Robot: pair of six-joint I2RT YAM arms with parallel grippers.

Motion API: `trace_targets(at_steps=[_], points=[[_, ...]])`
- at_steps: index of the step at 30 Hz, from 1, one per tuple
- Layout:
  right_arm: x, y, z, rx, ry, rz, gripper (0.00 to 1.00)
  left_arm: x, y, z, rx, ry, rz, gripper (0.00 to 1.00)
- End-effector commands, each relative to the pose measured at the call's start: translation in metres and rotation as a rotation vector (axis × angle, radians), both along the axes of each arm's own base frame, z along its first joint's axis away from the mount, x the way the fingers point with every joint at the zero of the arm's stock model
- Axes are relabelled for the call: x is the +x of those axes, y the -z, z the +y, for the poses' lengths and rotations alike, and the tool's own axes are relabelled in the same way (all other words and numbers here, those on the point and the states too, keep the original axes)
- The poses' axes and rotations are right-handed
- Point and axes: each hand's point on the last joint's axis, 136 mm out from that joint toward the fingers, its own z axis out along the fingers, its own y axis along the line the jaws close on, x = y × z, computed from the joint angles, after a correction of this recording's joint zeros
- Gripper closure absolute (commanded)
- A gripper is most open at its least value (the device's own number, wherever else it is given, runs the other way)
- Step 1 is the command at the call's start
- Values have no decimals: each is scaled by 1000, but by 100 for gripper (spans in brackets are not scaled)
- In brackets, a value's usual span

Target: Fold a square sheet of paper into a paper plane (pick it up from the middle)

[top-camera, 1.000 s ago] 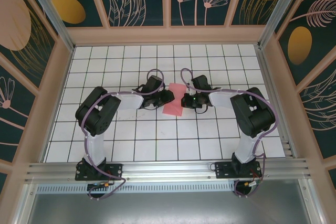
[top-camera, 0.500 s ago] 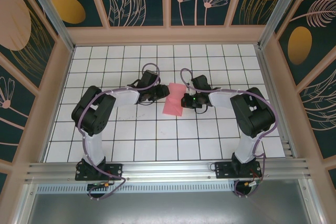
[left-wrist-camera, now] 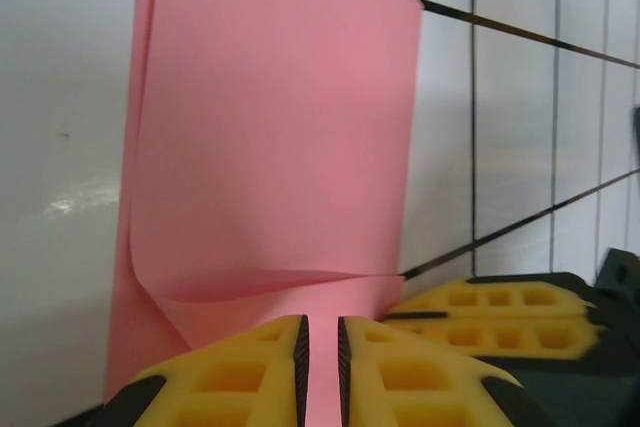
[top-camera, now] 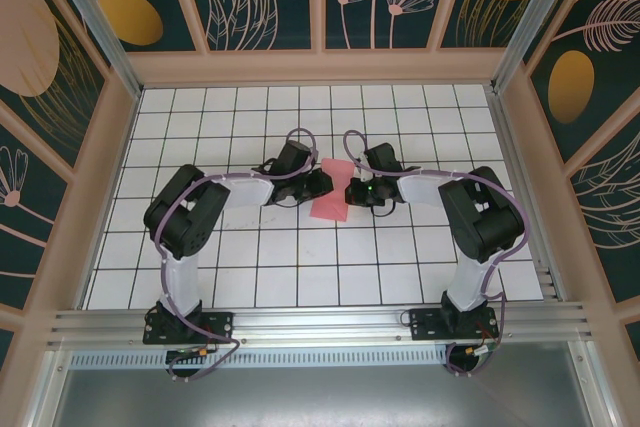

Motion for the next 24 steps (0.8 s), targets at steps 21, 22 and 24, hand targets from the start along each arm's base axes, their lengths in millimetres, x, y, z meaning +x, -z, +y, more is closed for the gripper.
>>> trace_targets(at_steps=[21, 22, 24], points=[[-28, 53, -42, -223, 45, 129, 94, 34, 7, 56, 267, -200, -35, 58], [-28, 52, -42, -221, 45, 130, 94, 35, 1, 51, 248, -178, -50, 59], [-28, 52, -41, -217, 45, 131, 94, 34, -10, 38, 179, -131, -70, 60]])
